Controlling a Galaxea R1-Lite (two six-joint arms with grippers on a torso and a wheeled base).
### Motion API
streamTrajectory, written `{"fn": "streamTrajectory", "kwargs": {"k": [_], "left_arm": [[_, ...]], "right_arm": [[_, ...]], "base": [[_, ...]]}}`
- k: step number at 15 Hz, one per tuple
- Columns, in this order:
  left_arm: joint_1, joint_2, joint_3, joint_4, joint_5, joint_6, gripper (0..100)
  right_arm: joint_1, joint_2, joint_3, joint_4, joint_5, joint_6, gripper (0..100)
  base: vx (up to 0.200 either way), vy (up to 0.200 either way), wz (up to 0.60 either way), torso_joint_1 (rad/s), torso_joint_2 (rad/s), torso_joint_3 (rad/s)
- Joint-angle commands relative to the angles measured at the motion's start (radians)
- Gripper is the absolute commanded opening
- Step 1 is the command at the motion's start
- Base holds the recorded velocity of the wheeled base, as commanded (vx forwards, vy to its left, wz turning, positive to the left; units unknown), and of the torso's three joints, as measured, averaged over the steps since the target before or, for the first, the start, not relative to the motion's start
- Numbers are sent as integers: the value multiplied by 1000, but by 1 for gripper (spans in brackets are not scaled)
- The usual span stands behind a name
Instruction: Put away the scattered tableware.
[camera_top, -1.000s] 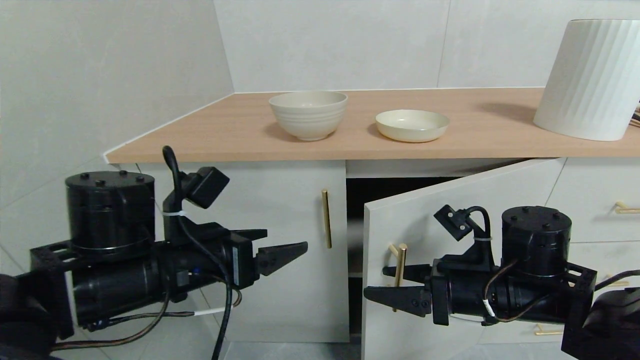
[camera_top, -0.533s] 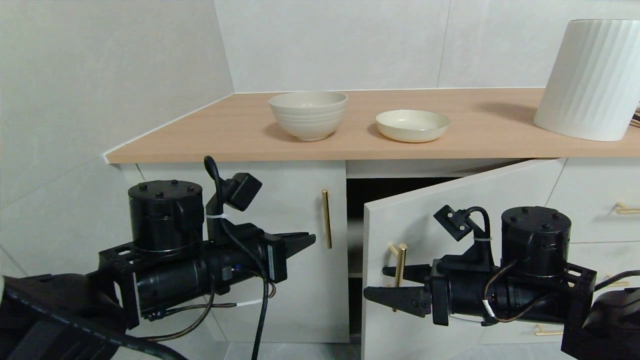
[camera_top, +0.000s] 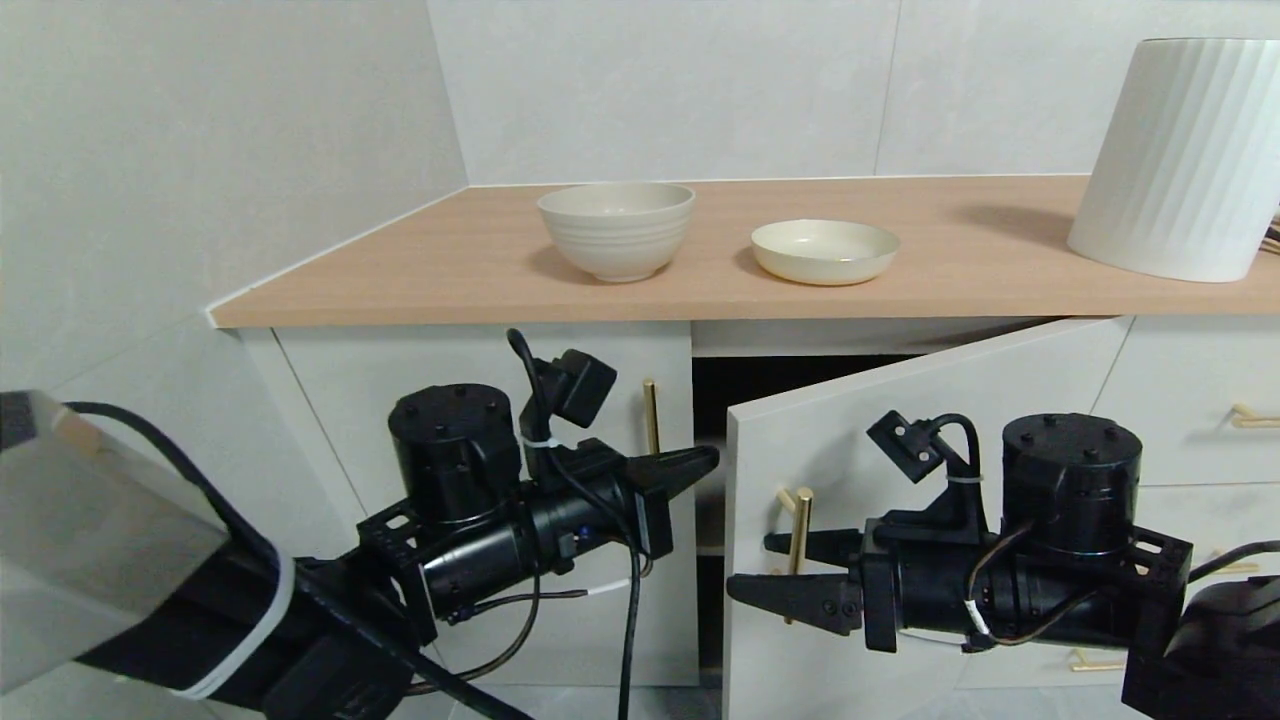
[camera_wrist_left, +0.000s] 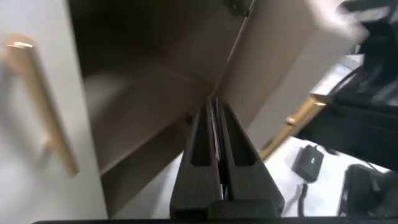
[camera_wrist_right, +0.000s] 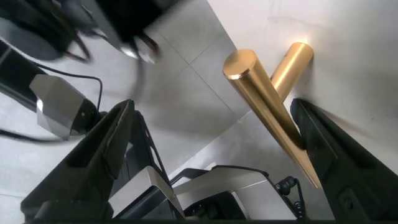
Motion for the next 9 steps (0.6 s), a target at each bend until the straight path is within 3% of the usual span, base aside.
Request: {"fn": "streamTrajectory", "kwargs": {"k": [1,3,9], "left_arm": [[-17,136,-45,-66,5,-3,0],[-17,200,-68,-174,18,-4,0],[-36,219,-79,-192,19,-6,0]], "right_arm": [[0,7,4,-3,-1,0,100],[0,7,4,-4,-1,0,100],[-6,12,4,-12,-5,-14,100]], "base": [[0,0,0,0,0,0],[0,0,0,0,0,0],[0,0,0,0,0,0]]}}
